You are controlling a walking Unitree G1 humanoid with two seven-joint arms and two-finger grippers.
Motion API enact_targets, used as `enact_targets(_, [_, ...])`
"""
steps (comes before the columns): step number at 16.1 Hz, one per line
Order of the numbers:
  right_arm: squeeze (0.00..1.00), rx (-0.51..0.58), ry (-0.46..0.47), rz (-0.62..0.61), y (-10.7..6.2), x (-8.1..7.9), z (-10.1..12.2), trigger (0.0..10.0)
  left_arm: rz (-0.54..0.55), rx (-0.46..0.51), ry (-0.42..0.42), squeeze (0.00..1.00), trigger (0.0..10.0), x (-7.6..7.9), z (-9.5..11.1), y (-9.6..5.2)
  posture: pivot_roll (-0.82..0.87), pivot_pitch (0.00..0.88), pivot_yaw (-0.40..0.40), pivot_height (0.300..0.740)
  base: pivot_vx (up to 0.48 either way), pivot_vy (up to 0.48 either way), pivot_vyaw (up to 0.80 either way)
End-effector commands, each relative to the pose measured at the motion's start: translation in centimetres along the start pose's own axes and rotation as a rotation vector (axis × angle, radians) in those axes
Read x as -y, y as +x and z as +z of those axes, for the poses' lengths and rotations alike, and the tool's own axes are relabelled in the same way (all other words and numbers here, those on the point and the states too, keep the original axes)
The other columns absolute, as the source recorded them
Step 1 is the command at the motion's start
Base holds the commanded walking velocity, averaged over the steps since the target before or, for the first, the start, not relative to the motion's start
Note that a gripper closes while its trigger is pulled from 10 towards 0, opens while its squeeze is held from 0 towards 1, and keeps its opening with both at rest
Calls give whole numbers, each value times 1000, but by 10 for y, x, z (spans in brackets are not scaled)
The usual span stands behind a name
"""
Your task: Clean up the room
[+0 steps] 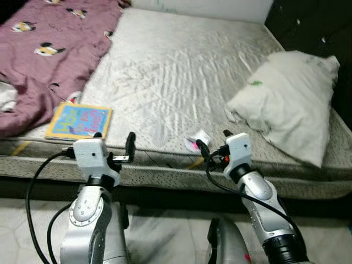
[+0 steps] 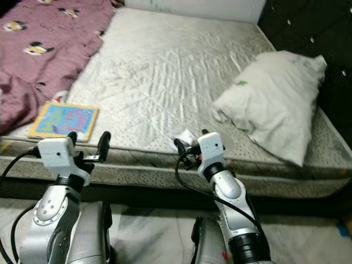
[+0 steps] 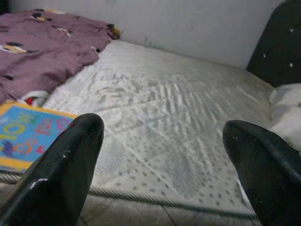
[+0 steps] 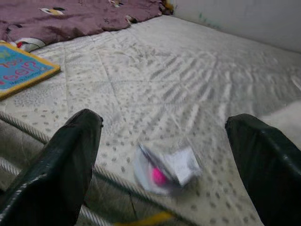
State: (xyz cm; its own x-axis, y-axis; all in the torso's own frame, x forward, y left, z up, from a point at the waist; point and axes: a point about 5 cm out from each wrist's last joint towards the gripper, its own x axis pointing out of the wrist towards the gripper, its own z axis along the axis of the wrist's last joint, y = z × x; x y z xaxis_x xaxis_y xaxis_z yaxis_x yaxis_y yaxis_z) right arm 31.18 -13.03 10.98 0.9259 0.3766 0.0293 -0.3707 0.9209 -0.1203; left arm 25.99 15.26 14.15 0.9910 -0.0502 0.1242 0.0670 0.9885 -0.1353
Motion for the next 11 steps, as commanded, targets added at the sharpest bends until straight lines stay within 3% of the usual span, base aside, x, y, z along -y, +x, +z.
enact_targets(1, [0, 23, -28, -24, 1, 4, 4, 10000, -1, 17, 3, 0, 10000, -1, 4, -1, -16, 105, -107, 516, 480, 0, 0])
enact_targets(5, [0, 25, -50, -57, 4, 16, 7, 10000, -1, 7, 10, 0, 10000, -1, 2, -1, -17, 112, -107, 516, 480, 0, 0])
enact_targets(8, [0, 34, -35, -60, 4, 15, 6, 10000, 25, -13, 23, 0, 10000, -3, 0, -2, -15, 119, -105, 516, 325, 0, 0])
enact_targets(11, [0, 34, -38, -53, 3, 13, 4, 10000, 74, -40, 48, 0, 10000, -3, -4, -1, -10, 122, -102, 516, 0, 0, 0])
